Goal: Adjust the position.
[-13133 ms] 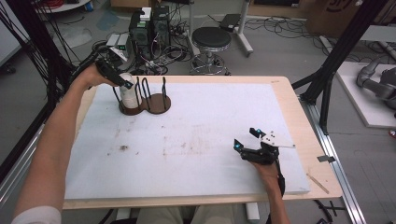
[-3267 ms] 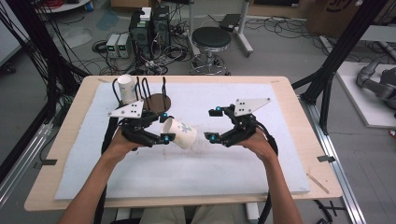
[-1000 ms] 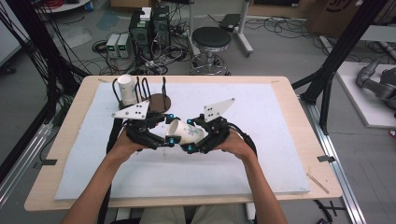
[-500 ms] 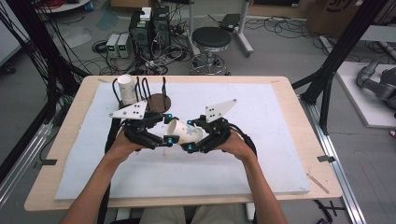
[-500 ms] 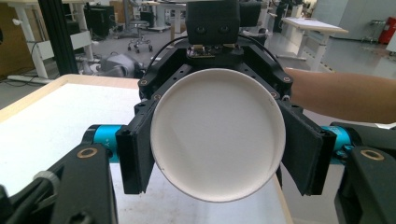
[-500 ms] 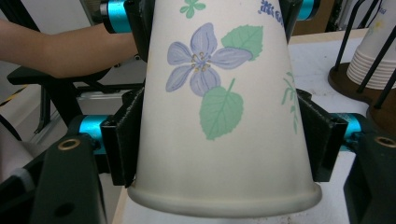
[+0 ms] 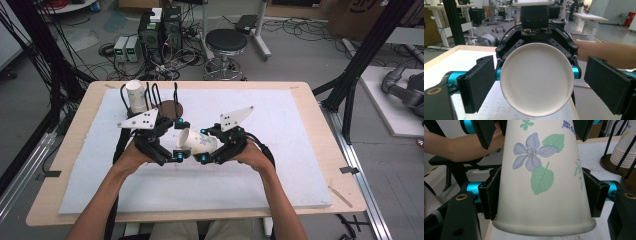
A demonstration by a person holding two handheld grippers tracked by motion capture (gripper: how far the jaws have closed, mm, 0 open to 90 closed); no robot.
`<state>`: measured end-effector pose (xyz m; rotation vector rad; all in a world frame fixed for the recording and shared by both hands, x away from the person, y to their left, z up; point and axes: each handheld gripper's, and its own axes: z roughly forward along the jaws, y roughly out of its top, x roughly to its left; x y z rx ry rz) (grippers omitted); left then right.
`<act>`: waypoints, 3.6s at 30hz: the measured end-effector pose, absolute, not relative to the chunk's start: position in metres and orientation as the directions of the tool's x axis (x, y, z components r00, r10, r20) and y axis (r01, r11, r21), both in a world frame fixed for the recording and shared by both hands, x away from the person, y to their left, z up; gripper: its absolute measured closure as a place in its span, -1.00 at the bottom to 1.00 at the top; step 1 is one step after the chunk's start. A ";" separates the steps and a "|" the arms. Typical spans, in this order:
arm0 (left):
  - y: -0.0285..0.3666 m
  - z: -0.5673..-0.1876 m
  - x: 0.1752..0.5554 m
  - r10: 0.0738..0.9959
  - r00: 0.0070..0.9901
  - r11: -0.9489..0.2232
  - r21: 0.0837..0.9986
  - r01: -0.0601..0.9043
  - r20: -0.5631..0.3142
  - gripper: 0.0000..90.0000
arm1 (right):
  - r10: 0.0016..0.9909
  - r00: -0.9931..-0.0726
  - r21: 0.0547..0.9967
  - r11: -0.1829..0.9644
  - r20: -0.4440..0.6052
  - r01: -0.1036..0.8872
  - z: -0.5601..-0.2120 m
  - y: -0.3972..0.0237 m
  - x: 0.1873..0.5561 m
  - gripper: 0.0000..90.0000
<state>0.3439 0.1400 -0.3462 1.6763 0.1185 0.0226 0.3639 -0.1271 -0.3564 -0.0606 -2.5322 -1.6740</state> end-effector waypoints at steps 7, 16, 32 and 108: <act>0.146 -0.345 0.344 0.118 0.991 -0.116 0.990 0.075 -0.062 -0.85 | -0.018 -0.992 0.911 0.399 0.121 0.104 -0.356 -0.129 0.364 -0.37; 0.156 -0.344 0.341 0.153 0.986 -0.187 0.978 0.095 -0.067 -0.85 | 0.006 -0.995 0.902 0.422 0.097 0.091 -0.356 -0.132 0.364 -0.37; 0.171 -0.334 0.338 0.211 0.975 -0.440 0.884 0.156 -0.067 -0.80 | 0.043 -0.997 0.861 0.502 0.067 0.079 -0.353 -0.134 0.362 -0.37; 0.103 -0.339 0.358 0.134 0.987 -0.737 0.656 0.162 -0.092 -0.75 | 0.036 -0.999 0.507 0.862 -0.036 0.013 -0.333 -0.100 0.358 -0.37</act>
